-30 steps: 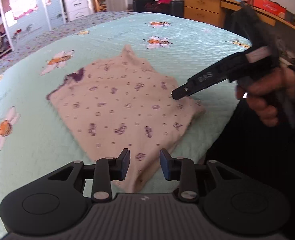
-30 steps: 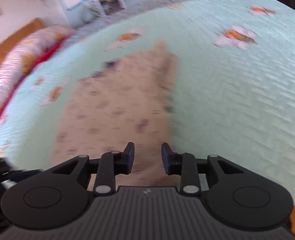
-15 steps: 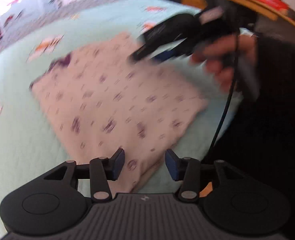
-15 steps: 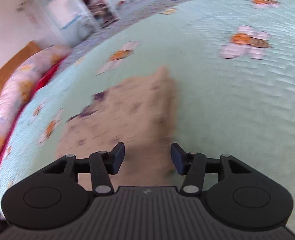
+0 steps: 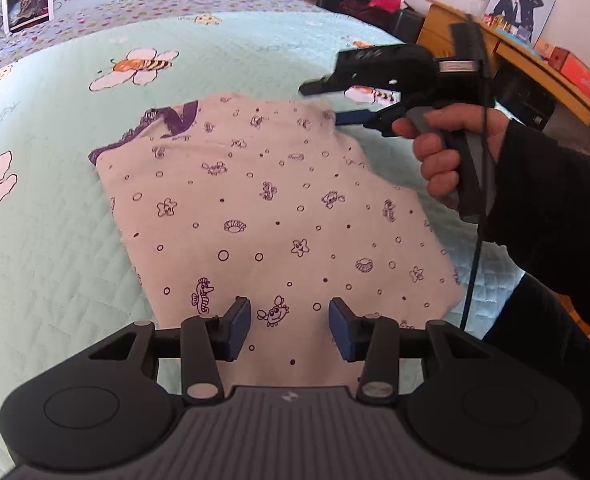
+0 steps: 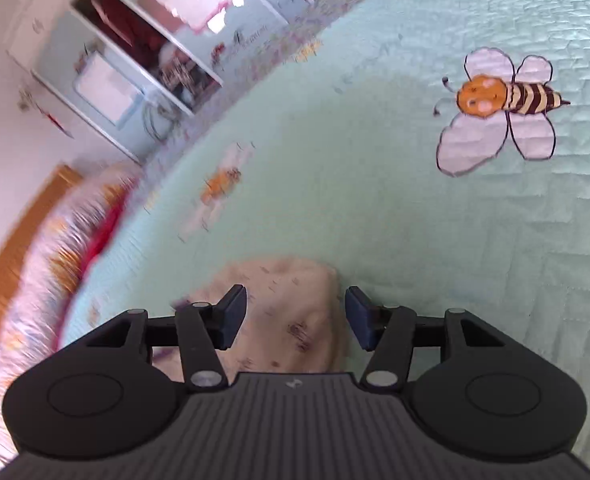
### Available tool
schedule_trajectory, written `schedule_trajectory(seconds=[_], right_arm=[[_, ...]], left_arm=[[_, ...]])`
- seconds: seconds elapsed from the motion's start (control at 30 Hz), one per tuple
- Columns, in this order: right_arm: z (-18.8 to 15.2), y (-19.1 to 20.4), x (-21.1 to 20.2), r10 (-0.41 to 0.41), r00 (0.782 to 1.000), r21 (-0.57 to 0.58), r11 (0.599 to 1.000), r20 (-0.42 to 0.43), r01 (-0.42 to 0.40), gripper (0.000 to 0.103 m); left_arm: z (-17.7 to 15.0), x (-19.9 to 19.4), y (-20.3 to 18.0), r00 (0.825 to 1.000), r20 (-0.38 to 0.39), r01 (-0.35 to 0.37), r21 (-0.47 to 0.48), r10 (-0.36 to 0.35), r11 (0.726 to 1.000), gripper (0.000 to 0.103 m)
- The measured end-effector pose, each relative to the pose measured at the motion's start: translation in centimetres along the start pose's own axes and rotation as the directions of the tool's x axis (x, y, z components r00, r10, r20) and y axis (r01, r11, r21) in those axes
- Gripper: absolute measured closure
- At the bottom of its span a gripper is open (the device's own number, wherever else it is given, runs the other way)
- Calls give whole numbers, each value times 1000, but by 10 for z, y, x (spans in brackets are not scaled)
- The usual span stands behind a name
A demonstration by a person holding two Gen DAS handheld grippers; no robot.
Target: Fold clothes
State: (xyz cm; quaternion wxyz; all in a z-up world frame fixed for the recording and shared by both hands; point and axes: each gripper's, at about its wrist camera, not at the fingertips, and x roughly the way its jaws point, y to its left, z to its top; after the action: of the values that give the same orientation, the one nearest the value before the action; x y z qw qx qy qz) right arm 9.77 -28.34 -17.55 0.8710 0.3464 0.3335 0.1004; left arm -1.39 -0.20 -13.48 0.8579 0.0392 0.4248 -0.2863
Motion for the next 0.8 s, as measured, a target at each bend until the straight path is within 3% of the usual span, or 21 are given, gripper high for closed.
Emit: schedule_trajectory(seconds=[0.07,0.13,0.2,0.33,0.47,0.6,0.7,0.8], right_arm=[[-2,8,-12,60,998,-9,998,21,-60,43],[-8,13,-8,57,998,-35,998,-20,-58,40],[-6,12,6,-4,999,-66,998,-51,1,40],[12,26,11,17,999,-177,984,-44,-24,39],[21,58,24,10,994,-415,908,-110,-55,39],[19,85,58,-29,971,-584,803,-239,-120,40],[14,95,78,-69,952,-653,742,-299,-151,40],[13,94,89,-85,932,-671,718,-351,-187,40]], left_arm=[[4,4,3,1000,3,-1,-5,1,1000,57],[9,11,8,1000,-3,-14,-15,14,1000,57],[13,11,10,1000,-4,-25,-29,25,999,57],[12,6,12,1000,0,-22,-32,22,999,55],[12,3,14,1000,4,-17,-33,18,999,55],[18,6,16,1000,8,-9,-35,9,999,55],[21,6,20,1000,8,1,-40,-1,999,55],[23,7,25,1000,5,9,-52,-8,999,55]])
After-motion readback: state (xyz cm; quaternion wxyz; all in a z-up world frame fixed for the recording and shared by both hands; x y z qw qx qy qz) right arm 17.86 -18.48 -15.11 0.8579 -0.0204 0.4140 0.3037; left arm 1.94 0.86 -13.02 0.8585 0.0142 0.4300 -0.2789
